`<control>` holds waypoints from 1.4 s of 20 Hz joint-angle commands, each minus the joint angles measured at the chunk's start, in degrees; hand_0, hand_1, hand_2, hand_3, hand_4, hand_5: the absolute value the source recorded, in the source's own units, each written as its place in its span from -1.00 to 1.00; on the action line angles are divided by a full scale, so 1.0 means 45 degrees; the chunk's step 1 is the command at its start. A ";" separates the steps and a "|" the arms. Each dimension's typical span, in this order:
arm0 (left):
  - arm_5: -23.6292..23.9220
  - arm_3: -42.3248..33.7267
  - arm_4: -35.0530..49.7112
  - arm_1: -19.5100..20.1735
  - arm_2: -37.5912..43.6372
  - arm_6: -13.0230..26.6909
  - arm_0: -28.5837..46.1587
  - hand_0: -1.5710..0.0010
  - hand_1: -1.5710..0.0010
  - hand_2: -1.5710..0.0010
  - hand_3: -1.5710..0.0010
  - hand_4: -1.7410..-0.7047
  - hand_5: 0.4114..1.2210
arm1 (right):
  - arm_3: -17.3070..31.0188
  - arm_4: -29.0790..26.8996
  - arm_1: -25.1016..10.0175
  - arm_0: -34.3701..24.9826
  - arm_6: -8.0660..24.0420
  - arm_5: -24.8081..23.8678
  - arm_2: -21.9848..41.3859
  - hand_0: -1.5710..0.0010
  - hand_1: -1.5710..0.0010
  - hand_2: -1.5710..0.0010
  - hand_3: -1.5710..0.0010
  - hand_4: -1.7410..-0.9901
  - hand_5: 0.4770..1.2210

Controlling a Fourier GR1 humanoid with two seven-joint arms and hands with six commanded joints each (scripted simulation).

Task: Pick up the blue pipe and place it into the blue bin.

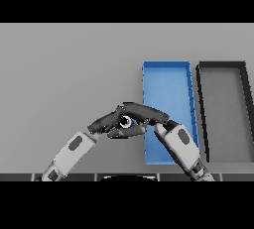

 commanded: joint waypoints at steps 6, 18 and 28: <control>0.0612 0.0235 -0.0710 -0.0082 0.0011 0.0338 0.0064 0.87 0.89 0.89 0.95 0.75 -0.15 | 0.0052 0.0244 0.0594 0.0159 0.0046 0.0178 -0.0199 -1.00 -1.00 -1.00 -1.00 -0.32 0.99; 0.0866 -0.0046 -0.0157 -0.0006 0.0292 0.1701 0.0525 0.99 0.99 0.99 1.00 0.68 -0.68 | -0.0104 -0.3480 0.1409 -0.0454 0.2283 -0.1010 -0.1334 -1.00 -1.00 -1.00 -1.00 -0.34 1.00; 0.0744 -0.0292 -0.0184 0.0071 0.0124 0.1785 0.0640 1.00 1.00 1.00 1.00 0.68 -0.82 | 0.0732 -0.6154 -0.1056 -0.5380 0.2275 -0.3374 -0.3391 -1.00 -1.00 -1.00 -1.00 -0.35 1.00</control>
